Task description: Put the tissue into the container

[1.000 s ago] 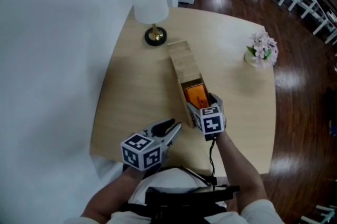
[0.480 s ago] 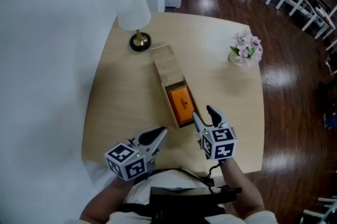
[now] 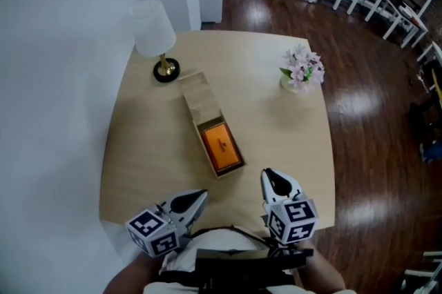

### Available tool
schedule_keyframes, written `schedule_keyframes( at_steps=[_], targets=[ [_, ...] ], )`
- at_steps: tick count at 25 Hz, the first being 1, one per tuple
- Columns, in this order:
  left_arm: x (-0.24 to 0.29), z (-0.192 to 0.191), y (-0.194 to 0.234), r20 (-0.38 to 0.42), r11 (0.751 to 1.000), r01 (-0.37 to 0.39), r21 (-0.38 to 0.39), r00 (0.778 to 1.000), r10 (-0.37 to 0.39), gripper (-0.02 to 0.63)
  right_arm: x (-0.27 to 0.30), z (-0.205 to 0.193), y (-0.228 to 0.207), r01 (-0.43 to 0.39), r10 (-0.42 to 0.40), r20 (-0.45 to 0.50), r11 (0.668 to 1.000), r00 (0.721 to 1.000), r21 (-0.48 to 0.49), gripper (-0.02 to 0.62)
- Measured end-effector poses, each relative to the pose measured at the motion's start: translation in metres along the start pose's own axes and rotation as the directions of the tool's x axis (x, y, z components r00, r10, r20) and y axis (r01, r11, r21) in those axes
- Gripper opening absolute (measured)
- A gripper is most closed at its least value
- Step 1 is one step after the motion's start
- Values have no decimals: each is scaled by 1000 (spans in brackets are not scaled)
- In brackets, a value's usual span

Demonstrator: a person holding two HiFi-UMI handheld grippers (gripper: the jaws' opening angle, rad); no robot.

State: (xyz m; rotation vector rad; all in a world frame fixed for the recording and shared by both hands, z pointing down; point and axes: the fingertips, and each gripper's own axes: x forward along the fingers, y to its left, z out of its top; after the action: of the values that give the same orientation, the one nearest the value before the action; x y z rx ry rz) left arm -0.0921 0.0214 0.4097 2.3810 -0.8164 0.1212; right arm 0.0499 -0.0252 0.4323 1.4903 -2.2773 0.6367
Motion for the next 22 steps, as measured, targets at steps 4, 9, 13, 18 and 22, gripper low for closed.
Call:
schedule_keyframes(
  at_steps=[4,9,13,18,22],
  targets=[
    [5,2,-15,-4,999,29,36,1000,-28,2,-20,-2,-2,-2,2,28,1000,1000,4,10],
    [12,-1,-27,-36,999,26,43,999,-25,2,-38,-6,-2,2,-3,36,1000,999,23,0],
    [19,-8,-33,-70,998,38,47,997,-34,2,-46,-9,-2,4,-5,42,1000,999,23,0],
    [23,-13,-36,-96,997,41,59,995,-35,2,-50,-15,-4,-10,9,38,999,999,38,0],
    [23,-13,-35,-100,998,30,60,995,-24,2,-46,-18,2,-39,38,20,999,999,28,0]
  ],
)
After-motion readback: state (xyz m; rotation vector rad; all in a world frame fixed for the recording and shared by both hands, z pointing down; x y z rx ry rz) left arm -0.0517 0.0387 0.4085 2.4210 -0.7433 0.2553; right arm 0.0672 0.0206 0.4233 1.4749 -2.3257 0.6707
